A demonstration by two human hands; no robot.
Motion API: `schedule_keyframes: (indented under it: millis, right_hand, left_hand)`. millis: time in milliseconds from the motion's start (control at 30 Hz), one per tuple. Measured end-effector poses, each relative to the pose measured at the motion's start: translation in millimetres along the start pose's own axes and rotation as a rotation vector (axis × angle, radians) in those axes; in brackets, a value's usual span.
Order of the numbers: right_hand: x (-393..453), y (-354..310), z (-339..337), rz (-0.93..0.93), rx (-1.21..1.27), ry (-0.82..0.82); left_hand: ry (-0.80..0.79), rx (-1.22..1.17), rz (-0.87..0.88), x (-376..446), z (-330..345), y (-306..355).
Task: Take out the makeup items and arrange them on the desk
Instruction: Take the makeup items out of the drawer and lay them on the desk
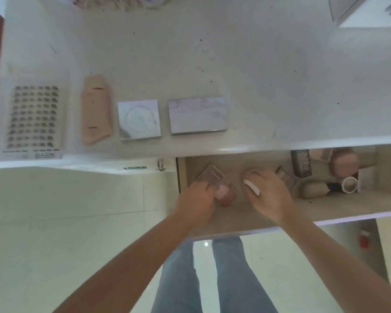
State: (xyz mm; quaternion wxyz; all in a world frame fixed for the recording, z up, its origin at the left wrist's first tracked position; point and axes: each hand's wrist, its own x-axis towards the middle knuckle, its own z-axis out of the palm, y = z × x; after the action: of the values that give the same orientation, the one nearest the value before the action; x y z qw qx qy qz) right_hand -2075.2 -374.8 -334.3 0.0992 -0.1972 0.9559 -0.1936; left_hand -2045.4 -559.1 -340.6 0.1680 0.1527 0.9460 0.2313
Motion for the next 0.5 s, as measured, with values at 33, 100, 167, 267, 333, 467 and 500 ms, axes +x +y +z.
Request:
schedule_keyframes:
  millis: [33,100,167,267,333,467,500]
  right_hand:
    - [-3.2,7.9,7.5,0.111,-0.034,-0.05]
    - [-4.8,20.9,15.0,0.379,-0.086,-0.146]
    - [-5.3,25.5,18.7,0.573,-0.103,-0.276]
    - [-3.0,30.8,26.6,0.653,-0.077,-0.348]
    - [-2.3,35.0,33.8,0.664,-0.099,-0.379]
    - [0.3,40.8,43.8,0.661,-0.153,-0.364]
    - [1.3,41.6,45.0,0.653,-0.155,-0.36]
  left_hand:
    - [-0.079,0.0,-0.125,6.3,5.3,7.6]
    - [-0.185,0.053,-0.308,21.5,15.3,20.2]
    - [-0.209,0.108,-0.385,36.9,22.5,29.4]
    - [-0.254,0.153,-0.472,53.2,36.5,32.8]
    - [-0.233,0.176,-0.515,53.3,50.2,28.9]
    - [-0.082,0.246,-0.595,52.1,56.9,29.7]
    - [-0.081,0.218,-0.587,52.1,61.8,29.1]
